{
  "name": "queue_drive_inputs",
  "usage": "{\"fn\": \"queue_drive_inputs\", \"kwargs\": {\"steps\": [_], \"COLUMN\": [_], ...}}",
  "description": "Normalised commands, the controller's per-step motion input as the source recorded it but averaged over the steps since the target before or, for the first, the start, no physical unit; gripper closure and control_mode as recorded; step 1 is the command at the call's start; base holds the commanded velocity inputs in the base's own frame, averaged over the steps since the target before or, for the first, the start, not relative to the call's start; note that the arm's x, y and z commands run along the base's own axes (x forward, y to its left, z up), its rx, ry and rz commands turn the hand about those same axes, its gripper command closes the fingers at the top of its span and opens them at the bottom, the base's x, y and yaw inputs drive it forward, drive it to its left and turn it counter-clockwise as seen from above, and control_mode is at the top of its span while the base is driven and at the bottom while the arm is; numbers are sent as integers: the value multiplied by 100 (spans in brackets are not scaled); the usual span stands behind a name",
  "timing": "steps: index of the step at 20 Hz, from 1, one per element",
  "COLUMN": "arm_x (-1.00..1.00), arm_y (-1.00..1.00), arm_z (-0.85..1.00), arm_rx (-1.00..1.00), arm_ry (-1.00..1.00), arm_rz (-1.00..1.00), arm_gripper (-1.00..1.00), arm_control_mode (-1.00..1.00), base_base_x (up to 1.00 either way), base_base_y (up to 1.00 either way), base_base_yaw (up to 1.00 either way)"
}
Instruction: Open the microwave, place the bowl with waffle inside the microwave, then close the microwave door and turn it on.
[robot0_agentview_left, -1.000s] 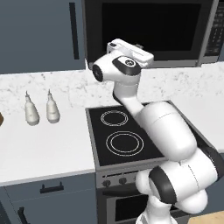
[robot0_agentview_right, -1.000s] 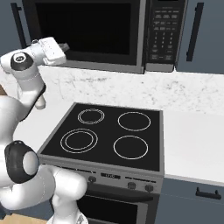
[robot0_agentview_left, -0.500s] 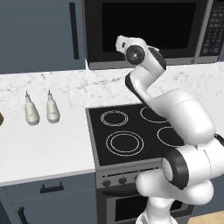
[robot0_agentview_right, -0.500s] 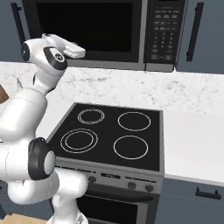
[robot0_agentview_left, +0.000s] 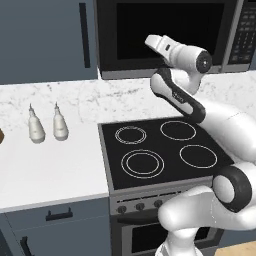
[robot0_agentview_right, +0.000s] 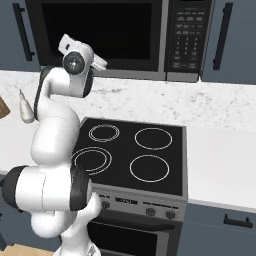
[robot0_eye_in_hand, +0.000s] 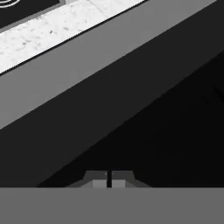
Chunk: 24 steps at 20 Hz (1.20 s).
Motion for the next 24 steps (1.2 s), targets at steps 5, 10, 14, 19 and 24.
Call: {"fn": "queue_drive_inputs", "kwargs": {"steps": [5,10,14,19,24], "arm_x": [29,-82,-43,-79,-35], "arm_y": [-40,-91,-100,-100,-93], "arm_z": [25,35,34,2,0], "arm_rx": [24,8,4,15,27], "arm_ry": [10,0,18,3,2], "arm_rz": [17,-5,-31,-4,0], "arm_gripper": [100,100,100,100,100], "arm_control_mode": [-100,-100,-100,-100,-100], "base_base_x": [0,0,0,0,0], "base_base_y": [0,0,0,0,0], "base_base_yaw": [0,0,0,0,0]}}
